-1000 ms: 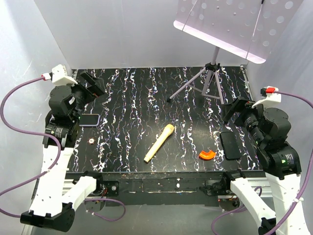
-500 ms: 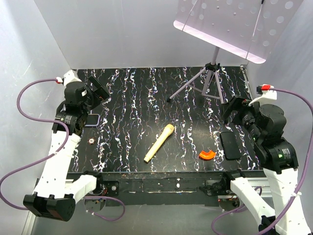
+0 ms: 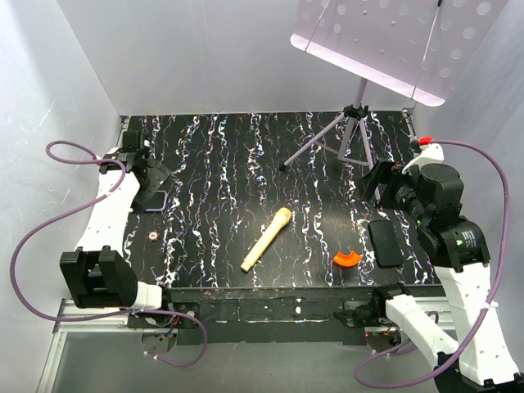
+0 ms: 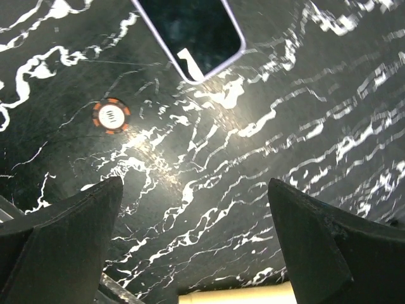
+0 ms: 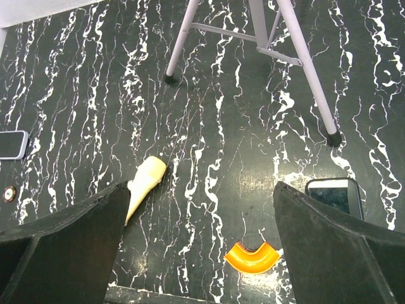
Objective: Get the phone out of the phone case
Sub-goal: Pick up the phone at the center of the board.
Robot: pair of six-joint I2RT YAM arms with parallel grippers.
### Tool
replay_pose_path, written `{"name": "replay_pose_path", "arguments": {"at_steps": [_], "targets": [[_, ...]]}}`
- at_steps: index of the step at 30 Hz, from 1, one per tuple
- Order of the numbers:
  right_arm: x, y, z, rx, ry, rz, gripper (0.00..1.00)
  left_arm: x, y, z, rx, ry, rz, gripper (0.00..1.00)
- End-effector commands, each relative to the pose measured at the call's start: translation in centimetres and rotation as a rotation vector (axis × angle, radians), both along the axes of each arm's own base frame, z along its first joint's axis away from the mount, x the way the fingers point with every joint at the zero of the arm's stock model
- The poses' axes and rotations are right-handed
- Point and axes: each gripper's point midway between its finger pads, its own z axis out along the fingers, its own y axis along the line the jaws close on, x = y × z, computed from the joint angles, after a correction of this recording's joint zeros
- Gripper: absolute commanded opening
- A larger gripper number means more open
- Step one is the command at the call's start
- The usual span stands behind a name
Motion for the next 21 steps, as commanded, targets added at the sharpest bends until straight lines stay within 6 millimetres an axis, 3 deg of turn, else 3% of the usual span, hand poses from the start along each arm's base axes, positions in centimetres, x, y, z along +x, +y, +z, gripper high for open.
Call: {"name": "replay_pose_path", "arguments": {"at_steps": [1, 9, 13, 21], "targets": [[-0.1, 0.4, 0.6, 0.000, -0.023, 0.031, 1.00, -0.5, 2.7, -0.6, -0.074, 0.001, 0.178, 1.00], [-0.7, 0.8, 0.8, 0.013, -0.020, 0.059, 1.00, 4.1, 3.9, -4.9, -0.412, -0.046, 0.351, 1.00], [-1.0, 0.6, 1.1, 0.016, -0.027, 0.052, 1.00, 5.3, 5.4, -6.5, -0.415, -0.045, 0.430, 1.00], [-1.2, 0.5, 1.9, -0.003, -0.036, 0.057, 1.00, 4.3, 7.8, -11.2, -0.447, 0.070, 0.670, 0.99]]}}
